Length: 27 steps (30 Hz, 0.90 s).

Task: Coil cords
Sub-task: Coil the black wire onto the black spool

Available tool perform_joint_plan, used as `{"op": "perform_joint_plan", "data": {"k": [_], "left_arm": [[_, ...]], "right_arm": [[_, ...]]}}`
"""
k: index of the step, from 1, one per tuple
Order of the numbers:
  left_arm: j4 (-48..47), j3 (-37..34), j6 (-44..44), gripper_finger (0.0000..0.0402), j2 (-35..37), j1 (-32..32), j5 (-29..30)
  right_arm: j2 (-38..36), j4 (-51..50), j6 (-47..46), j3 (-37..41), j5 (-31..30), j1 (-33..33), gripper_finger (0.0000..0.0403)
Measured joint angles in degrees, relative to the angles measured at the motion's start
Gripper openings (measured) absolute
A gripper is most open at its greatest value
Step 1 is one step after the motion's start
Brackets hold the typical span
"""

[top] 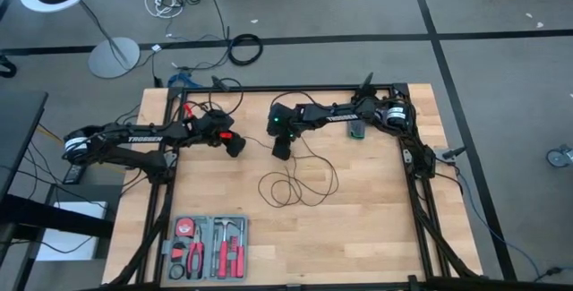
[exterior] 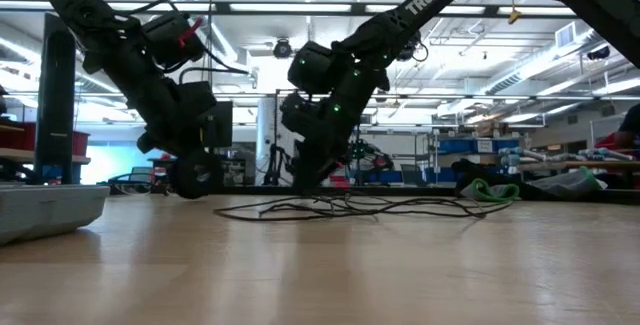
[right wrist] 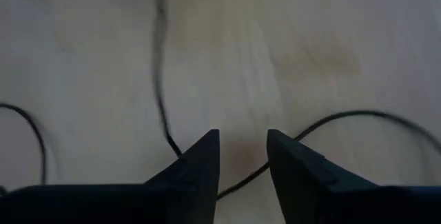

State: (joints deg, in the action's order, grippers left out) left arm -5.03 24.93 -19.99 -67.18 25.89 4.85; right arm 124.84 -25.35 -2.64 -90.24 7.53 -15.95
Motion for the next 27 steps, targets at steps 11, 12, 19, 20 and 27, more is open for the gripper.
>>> {"op": "perform_joint_plan", "data": {"k": [11,12,19,20,27], "left_arm": [[-0.64,0.02,-0.11,0.0,0.04,0.0,0.65],[-0.77,0.02,-0.11,0.0,0.04,0.0,0.67],[-0.9,0.02,-0.14,0.0,0.04,0.0,0.65],[-0.9,0.02,-0.15,0.0,0.04,0.0,0.65],[-0.91,0.02,-0.17,0.0,0.04,0.0,0.63]], "right_arm": [[0.07,0.03,-2.25,0.02,-0.88,-0.92,0.0107],[0.07,0.09,-2.23,0.02,-1.42,-0.87,0.0104],[-3.56,-1.26,-0.34,0.04,-3.37,-0.94,0.0079],[-4.71,-2.23,0.26,0.04,-3.48,-0.94,0.0075],[-19.93,-2.1,0.93,13.16,-6.09,0.34,0.0042]]}}
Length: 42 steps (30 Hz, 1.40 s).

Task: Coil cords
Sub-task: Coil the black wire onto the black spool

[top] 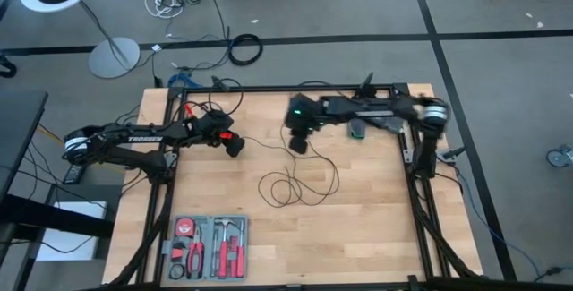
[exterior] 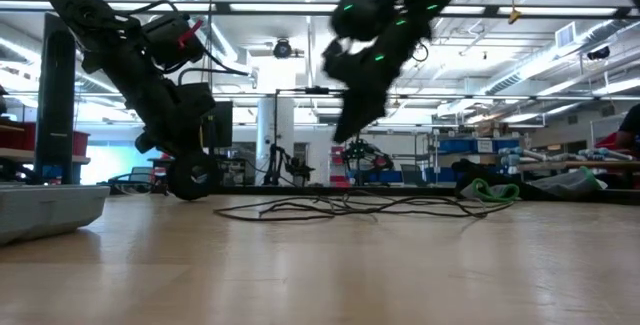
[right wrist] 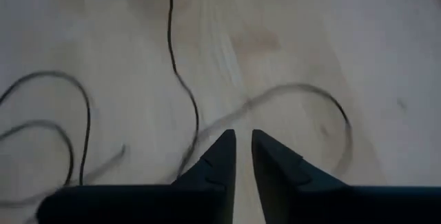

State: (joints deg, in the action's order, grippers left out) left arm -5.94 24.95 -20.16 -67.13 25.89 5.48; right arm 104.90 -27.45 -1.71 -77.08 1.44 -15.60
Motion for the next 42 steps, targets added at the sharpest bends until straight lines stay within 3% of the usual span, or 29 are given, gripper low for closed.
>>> {"op": "perform_joint_plan", "data": {"k": [3,5,7,10,13,21,31,37,42], "left_arm": [[0.1,0.02,0.0,0.0,0.0,0.0,-0.04],[0.16,0.02,0.04,0.0,0.0,0.0,-0.04],[0.25,0.02,0.07,0.0,0.0,0.0,-0.04],[0.35,0.02,0.09,0.0,0.0,0.0,-0.02],[0.51,0.07,0.14,0.0,0.0,0.0,0.0],[1.6,0.1,0.03,0.0,0.03,0.0,0.02],[1.31,0.09,0.26,0.0,0.02,0.0,0.02],[1.9,0.09,0.28,0.0,0.02,0.0,0.03],[1.81,0.09,0.31,0.0,0.02,0.0,0.03]], "right_arm": [[-9.87,11.92,-3.08,14.24,-2.36,1.75,0.0027],[-15.37,28.36,-5.95,25.28,-2.39,3.34,0.0018],[-17.82,52.97,-9.28,36.63,-2.62,5.09,0.0011],[-13.78,87.89,-10.93,47.67,-8.52,7.88,0.0004],[-5.5,103.71,-9.37,49.34,-13.1,9.37,0.0002],[11.42,92.26,-8.86,31.59,-7.67,9.65,0.0013],[12.06,68.65,-4.99,22.39,-6.32,8.36,0.0057],[12.11,66.05,-2.58,20.72,-8.71,8.29,0.0113],[12.12,61.95,-2.55,20.82,-9.77,8.2,0.0133]]}}
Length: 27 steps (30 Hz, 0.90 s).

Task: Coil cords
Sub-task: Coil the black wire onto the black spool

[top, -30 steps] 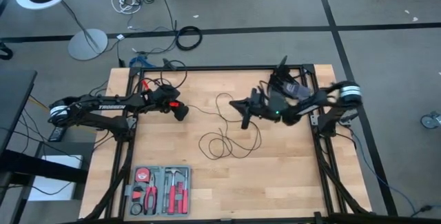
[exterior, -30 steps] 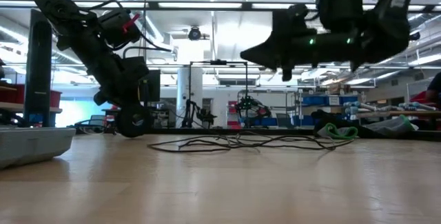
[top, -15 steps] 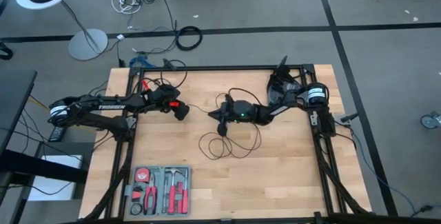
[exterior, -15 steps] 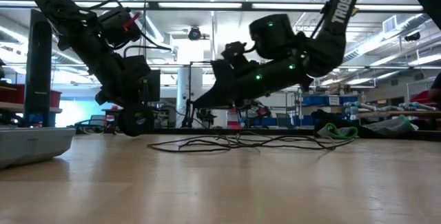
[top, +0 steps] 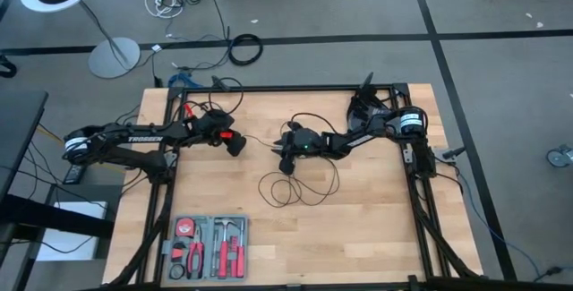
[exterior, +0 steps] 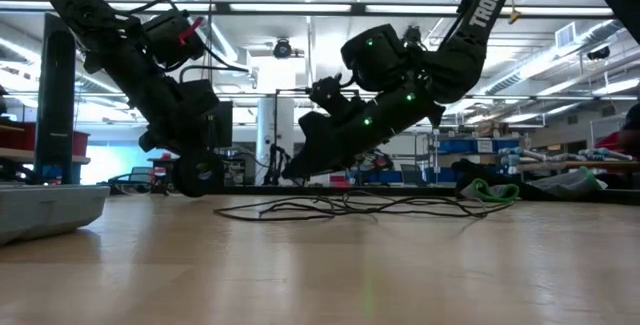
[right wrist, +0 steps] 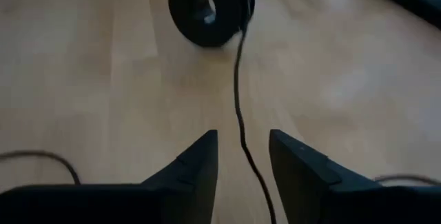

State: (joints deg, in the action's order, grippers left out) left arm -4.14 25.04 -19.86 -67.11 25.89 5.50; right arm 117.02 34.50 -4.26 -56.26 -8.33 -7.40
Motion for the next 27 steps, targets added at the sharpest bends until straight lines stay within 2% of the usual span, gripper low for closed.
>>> {"op": "perform_joint_plan", "data": {"k": [7,11,16,20,24,27], "left_arm": [[0.21,-0.02,0.04,0.0,0.0,0.0,0.02],[0.95,-0.04,0.0,0.0,0.0,0.0,-0.17],[2.51,-0.07,-0.24,0.0,0.0,0.0,-0.92],[5.36,-0.09,-0.69,0.0,0.0,0.0,-3.26],[10.35,-0.09,-1.42,0.0,0.0,0.0,-7.12],[13.11,-0.09,-1.78,0.0,0.0,-0.02,-9.55]], "right_arm": [[0.01,-0.18,-0.01,-0.01,-0.05,0.2,0.0118],[0.01,-3.58,-0.05,-0.01,0.09,-0.09,0.0073],[0.01,-3.15,-0.18,-0.01,0.57,0.16,0.0008],[0.01,-2.82,-0.27,-0.55,-0.74,0.88,0.0003],[0.01,-9.42,-0.64,-4.12,-1.13,1.05,0.0002],[0.01,-15.5,-1.93,-6.67,-3.93,1.05,0.0001]]}}
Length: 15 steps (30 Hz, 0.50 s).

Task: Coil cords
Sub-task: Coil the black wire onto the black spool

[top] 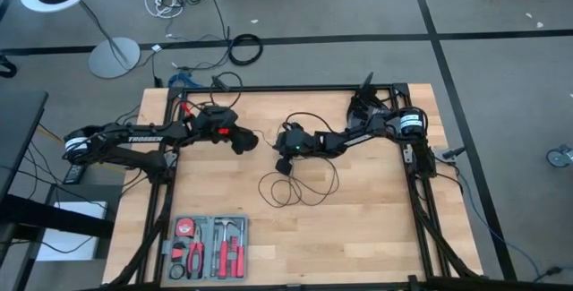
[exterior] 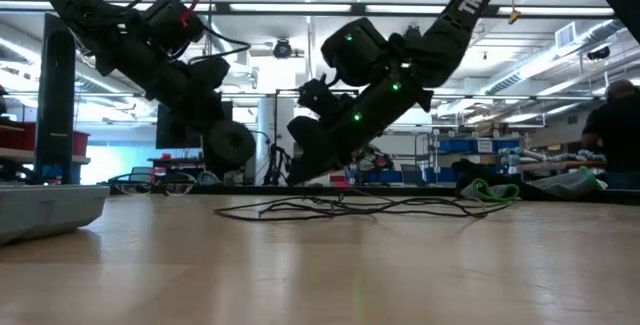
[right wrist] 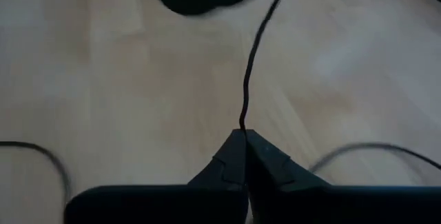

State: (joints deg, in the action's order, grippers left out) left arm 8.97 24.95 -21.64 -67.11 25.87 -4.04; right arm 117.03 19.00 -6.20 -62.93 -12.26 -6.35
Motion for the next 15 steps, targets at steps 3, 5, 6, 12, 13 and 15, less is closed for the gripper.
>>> {"op": "perform_joint_plan", "data": {"k": [3,5,6,12,13,15], "left_arm": [[1.96,0.0,-0.77,0.0,0.0,0.0,-1.71],[3.28,0.0,-1.37,0.0,0.0,0.0,-2.22],[4.03,0.0,-1.49,0.0,0.0,0.0,-2.26],[10.0,0.0,-2.85,0.0,0.0,0.0,0.1],[10.5,0.0,-2.88,0.0,0.0,0.0,1.06],[10.85,0.0,-3.16,0.0,0.0,0.0,2.62]], "right_arm": [[0.02,-1.99,-0.34,-1.72,0.45,0.0,0.0001],[0.02,-2.19,-0.37,-2.28,2.3,-0.02,0.0001],[0.02,-2.68,-0.37,-2.63,3.65,-0.02,0.0001],[0.04,-3.74,-0.04,-6.08,8.19,1.1,0.0],[0.04,-3.8,0.66,-6.77,8.75,1.28,0.0],[0.04,-3.78,2.03,-8.34,9.62,1.51,0.0]]}}
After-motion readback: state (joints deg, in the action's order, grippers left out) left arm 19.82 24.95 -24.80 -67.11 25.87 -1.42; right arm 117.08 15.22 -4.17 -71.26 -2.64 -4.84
